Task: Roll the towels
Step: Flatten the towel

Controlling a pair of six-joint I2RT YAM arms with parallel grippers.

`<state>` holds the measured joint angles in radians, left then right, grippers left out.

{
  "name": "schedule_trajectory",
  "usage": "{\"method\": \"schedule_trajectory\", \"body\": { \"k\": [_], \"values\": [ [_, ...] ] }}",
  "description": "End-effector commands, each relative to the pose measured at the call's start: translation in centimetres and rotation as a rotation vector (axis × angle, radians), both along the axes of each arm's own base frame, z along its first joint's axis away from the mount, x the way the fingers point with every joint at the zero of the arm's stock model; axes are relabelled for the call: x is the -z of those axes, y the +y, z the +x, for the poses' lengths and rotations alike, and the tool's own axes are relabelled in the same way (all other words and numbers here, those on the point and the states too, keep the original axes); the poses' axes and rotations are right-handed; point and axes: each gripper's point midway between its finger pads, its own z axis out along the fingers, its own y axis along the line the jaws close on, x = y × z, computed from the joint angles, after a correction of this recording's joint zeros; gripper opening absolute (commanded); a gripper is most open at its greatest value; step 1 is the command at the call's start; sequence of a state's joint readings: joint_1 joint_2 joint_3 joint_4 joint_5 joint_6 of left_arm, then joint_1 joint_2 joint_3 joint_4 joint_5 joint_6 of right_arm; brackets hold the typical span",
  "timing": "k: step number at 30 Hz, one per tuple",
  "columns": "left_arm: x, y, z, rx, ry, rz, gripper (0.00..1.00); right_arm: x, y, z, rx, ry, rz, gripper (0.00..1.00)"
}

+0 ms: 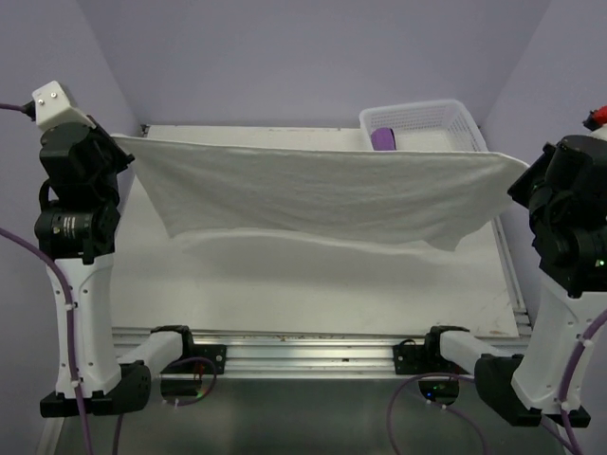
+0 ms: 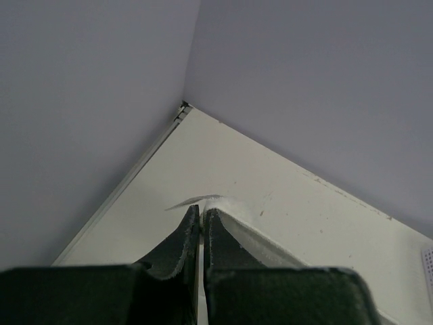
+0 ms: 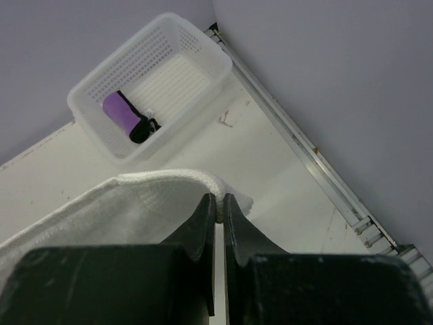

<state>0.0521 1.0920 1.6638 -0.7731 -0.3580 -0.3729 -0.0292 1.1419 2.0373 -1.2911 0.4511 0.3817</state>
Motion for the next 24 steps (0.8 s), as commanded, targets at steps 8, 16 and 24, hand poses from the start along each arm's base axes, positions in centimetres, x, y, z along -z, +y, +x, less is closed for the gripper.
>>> {"method": "schedule_trajectory", "body": {
  "k": [8,16,24],
  "values": [
    [-2.1,1.0,-3.1,-0.06,-0.107,0.016,0.0,-0.6,-0.5,-3.2,0.042,0.007,0.007,0.0],
    [3.2,1.4,2.3,-0.051,-0.024,0.036,0.0,5.7,-0.9,3.1,0.064,0.129,0.021,0.0],
    [11.2,1.1,9.6,-0.014,0.085,0.005,0.0,10.9,-2.0,9.1,0.119,0.173,0.005,0.0]
  ]
}}
